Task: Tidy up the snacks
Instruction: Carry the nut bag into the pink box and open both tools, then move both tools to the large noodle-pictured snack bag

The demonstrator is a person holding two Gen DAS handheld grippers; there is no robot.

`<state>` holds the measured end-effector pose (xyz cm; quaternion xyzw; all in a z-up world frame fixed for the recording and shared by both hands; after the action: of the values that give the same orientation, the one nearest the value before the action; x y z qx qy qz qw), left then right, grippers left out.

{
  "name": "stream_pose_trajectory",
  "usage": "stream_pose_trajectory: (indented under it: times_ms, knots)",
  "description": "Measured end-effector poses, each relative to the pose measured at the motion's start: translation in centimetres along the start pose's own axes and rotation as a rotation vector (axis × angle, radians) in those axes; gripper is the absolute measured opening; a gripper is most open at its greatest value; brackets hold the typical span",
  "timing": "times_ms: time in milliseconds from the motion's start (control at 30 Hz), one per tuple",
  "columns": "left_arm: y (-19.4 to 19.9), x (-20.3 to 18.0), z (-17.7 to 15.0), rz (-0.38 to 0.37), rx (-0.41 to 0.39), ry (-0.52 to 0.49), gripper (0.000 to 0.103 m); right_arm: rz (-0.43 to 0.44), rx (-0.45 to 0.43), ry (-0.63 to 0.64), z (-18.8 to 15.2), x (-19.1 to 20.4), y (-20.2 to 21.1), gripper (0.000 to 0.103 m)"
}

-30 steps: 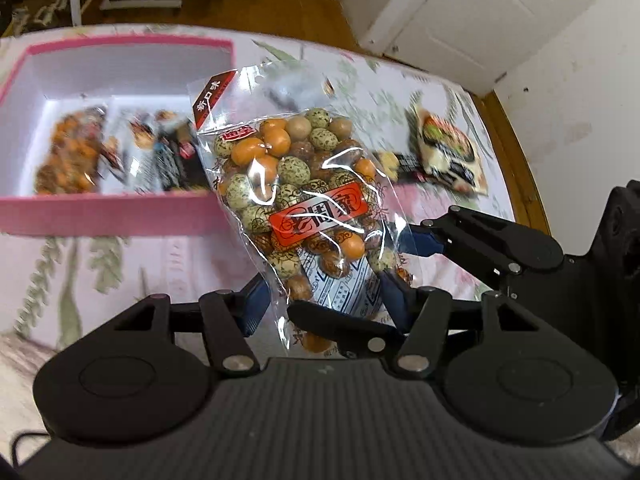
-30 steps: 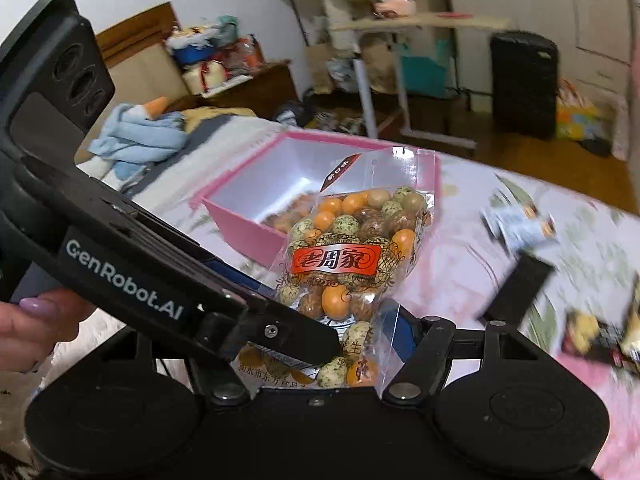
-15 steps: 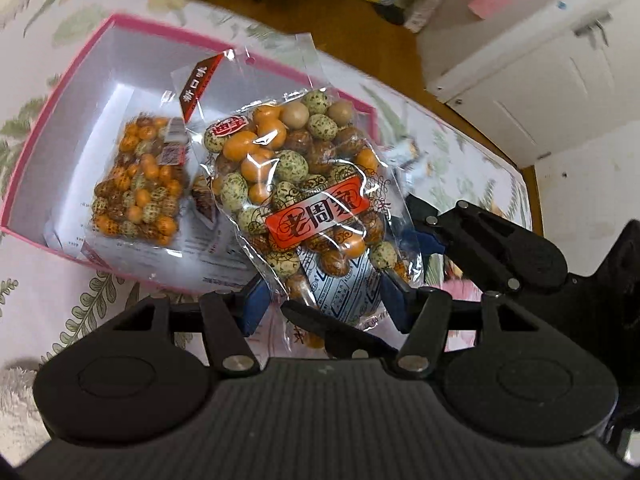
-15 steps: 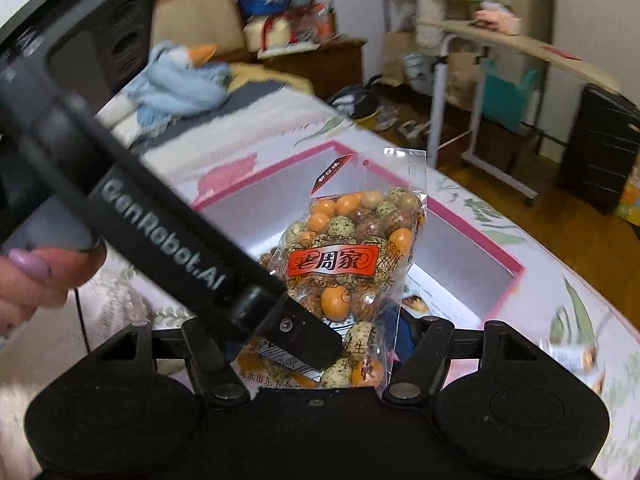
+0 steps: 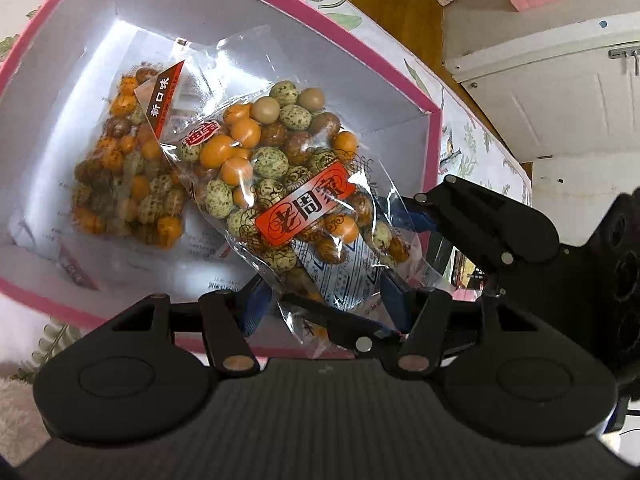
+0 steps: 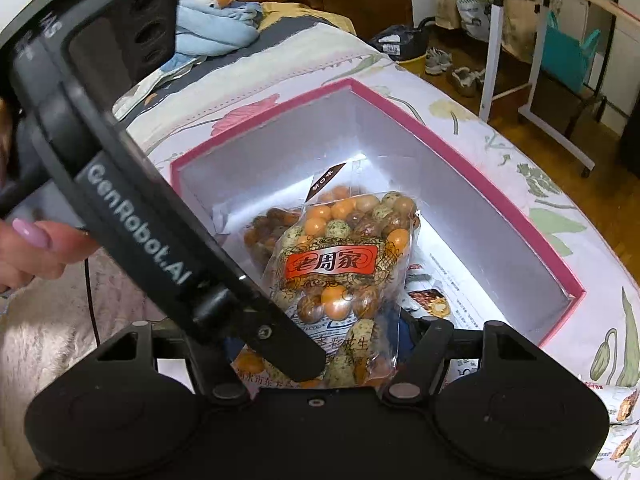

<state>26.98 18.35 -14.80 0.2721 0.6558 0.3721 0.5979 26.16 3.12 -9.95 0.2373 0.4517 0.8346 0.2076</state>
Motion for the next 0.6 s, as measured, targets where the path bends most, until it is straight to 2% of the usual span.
stream_pose_trajectory:
  times_ms: [67,133,233,300,367,500,533,600]
  knots:
    - [-0.9,-0.1,0.4,0.006,0.008,-0.009,0.060,-0.010,0.007,0.019,-0.2,-0.2,-0.3,0.073]
    - [-1.9,-0.2,0.9,0.004,0.021,-0.009,0.060,-0.067,0.011,0.099,0.0,0.0,-1.0,0.074]
    - [-2.6,-0.5,0.8,-0.023,0.014,-0.018,0.063,-0.218,0.069,0.234,-0.5,0.4,-1.7,0.074]
    - [-2.2,-0.9,0.7,-0.029,-0.030,-0.038,0.064,-0.373,0.103,0.370,-1.2,1.2,-1.8,0.074]
    - [-1.8,-1.3,0.6,-0.037,-0.060,-0.058,0.066,-0.467,0.121,0.447,-1.5,1.5,-1.3,0.074]
    - [-0.6,-2.5,-0.2,-0.005,-0.121,-0.142,0.064,-0.533,0.110,0.407,-1.9,2.0,2.0,0.074]
    - [-0.2,-2.7,-0.5,-0.006,-0.131,-0.154,0.064,-0.540,0.074,0.374,-2.1,2.3,3.2,0.074]
    - [0.5,-3.8,-1.3,-0.017,-0.157,-0.193,0.064,-0.493,-0.001,0.261,-3.4,3.1,6.4,0.075]
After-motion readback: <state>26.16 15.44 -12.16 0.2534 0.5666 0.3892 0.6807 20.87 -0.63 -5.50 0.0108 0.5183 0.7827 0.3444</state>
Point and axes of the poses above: each gripper's, at about its wrist camera, not at the fingertips, and y roughly against the way its jaws point, x to its left, z to its top, the point moved 3 cm from there along -y, roughly the way its jaws point, and after that the axes turned 2 degrees about x, right-handed, at the moved point
